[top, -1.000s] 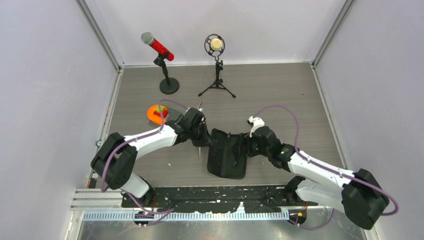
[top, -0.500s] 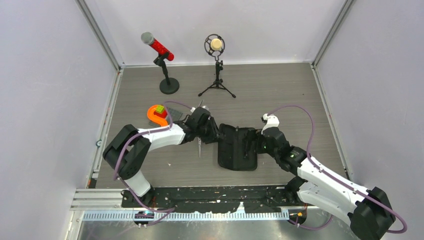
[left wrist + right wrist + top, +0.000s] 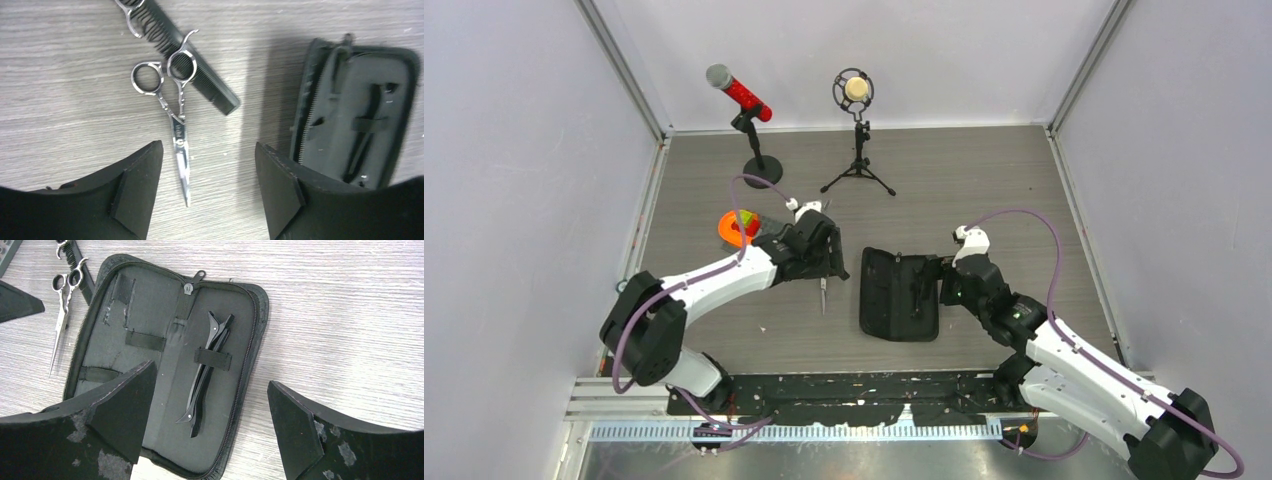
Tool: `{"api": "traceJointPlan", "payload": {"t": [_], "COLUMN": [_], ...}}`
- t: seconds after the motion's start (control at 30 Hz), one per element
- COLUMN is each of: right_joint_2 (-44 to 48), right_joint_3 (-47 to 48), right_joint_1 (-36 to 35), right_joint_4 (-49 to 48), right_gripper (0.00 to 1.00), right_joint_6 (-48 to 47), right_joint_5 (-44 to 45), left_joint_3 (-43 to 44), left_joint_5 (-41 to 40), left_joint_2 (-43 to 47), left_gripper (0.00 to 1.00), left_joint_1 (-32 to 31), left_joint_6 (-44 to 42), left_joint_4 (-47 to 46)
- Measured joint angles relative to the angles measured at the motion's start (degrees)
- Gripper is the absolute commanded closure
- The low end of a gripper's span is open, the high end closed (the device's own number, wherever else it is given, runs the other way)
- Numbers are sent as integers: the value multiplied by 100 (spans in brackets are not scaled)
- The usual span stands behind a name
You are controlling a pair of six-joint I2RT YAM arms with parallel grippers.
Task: Sort the hair-cutting tools
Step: Place the haircut tool in the hairdressing tool bag, then pick up the scissors from the center of the board.
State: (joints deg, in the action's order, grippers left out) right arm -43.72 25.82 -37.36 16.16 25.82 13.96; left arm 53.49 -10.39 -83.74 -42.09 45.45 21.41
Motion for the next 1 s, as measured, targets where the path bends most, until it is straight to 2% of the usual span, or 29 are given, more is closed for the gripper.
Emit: {"api": "traceJointPlan", "payload": {"t": [0.17, 0.47, 0.7, 0.8, 1.0], "right_joint_2": [2, 125, 138, 140, 227], "right_joint_3": [0, 0, -2, 0, 0], "right_joint_1": [0, 11, 15, 33, 35], "right_joint_4": [70, 125, 175, 192, 199], "right_gripper": [8, 8, 8, 2, 4], "right_joint_6": [-20, -22, -20, -20, -24], "right_joint_5": [57, 83, 98, 94, -28], "left_joint_3": [63, 201, 251, 229, -216], "left_joint_5": [-20, 170, 223, 238, 249], "left_joint_2": [-481, -1130, -1193, -1165, -402], "left_gripper": [38, 56, 90, 100, 100], "left_joint_1": [0, 0, 4, 4, 2], "left_joint_6": [-297, -461, -560, -603, -879], "left_joint_4": [402, 627, 664, 669, 699]}}
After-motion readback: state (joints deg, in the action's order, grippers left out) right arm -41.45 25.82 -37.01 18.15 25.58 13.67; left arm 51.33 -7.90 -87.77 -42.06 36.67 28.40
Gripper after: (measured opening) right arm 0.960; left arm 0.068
